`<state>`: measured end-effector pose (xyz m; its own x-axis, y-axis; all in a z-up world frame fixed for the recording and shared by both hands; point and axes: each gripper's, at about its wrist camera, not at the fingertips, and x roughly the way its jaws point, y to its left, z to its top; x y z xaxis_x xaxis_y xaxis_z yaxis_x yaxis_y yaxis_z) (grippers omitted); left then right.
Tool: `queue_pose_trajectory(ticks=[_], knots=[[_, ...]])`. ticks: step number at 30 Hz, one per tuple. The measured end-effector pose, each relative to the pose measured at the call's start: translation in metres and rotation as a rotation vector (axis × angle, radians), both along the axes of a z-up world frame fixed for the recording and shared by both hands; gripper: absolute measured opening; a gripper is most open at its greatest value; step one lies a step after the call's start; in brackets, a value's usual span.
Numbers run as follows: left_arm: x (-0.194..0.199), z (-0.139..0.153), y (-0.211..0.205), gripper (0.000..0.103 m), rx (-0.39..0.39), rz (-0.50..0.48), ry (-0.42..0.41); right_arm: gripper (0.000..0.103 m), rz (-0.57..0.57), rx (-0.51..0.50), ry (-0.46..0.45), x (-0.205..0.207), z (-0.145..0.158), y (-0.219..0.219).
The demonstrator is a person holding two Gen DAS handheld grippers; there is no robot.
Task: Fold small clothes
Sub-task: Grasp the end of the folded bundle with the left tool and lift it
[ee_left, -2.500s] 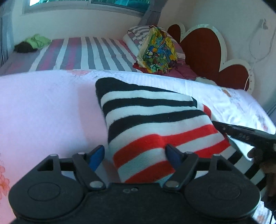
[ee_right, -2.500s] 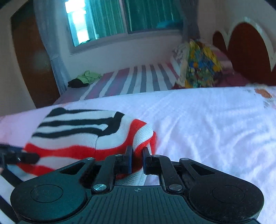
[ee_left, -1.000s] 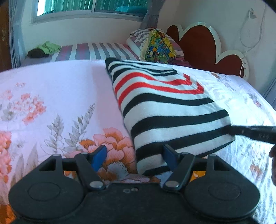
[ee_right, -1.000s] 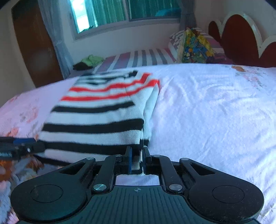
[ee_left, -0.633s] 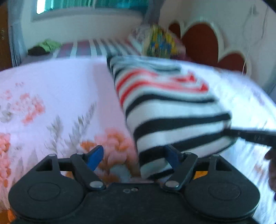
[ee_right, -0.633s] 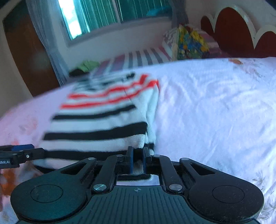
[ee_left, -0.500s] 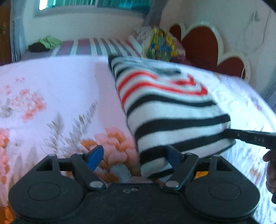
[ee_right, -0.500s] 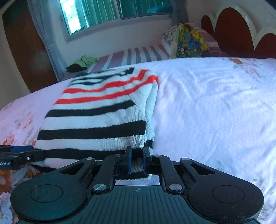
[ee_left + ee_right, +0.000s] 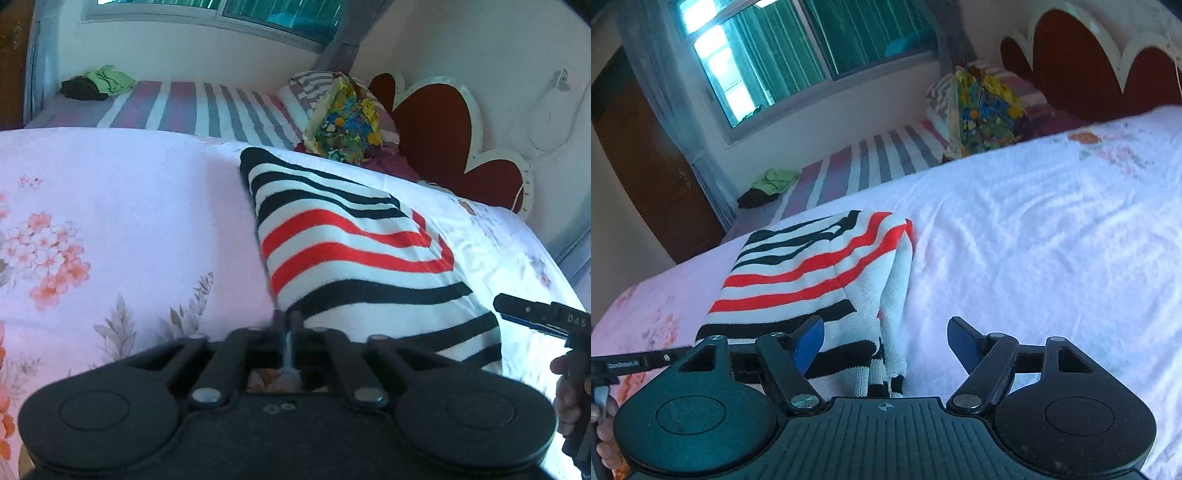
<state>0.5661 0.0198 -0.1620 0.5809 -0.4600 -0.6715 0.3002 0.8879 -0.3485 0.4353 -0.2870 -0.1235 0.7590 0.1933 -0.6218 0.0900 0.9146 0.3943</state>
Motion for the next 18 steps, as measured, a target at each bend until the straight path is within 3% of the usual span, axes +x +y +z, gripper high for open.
queue_pose_trajectory(ticks=[2, 4, 5, 7, 12, 14, 18], knots=[[0.002, -0.002, 0.002, 0.019, -0.026, 0.004, 0.008, 0.074, 0.006, 0.024, 0.002, 0.003, -0.003, -0.003], [0.004, -0.001, 0.003, 0.087, 0.026, 0.098, -0.012, 0.074, 0.013, 0.048, 0.006, 0.008, -0.007, -0.007], [0.005, -0.001, 0.005, 0.096, 0.004, 0.110, -0.048, 0.074, 0.015, 0.064, 0.012, 0.011, -0.009, -0.008], [0.011, -0.004, 0.008, 0.098, -0.075, 0.067, -0.044, 0.074, 0.023, 0.105, 0.021, 0.018, -0.014, -0.012], [0.036, -0.023, 0.003, 0.102, -0.224, -0.003, 0.115, 0.074, 0.044, 0.264, 0.047, 0.038, -0.029, -0.030], [0.047, -0.034, 0.002, 0.102, -0.268, -0.019, 0.197, 0.074, 0.057, 0.324, 0.079, 0.047, -0.036, -0.037], [0.062, -0.038, 0.001, 0.101, -0.294, -0.066, 0.238, 0.074, 0.074, 0.360, 0.135, 0.058, -0.045, -0.046]])
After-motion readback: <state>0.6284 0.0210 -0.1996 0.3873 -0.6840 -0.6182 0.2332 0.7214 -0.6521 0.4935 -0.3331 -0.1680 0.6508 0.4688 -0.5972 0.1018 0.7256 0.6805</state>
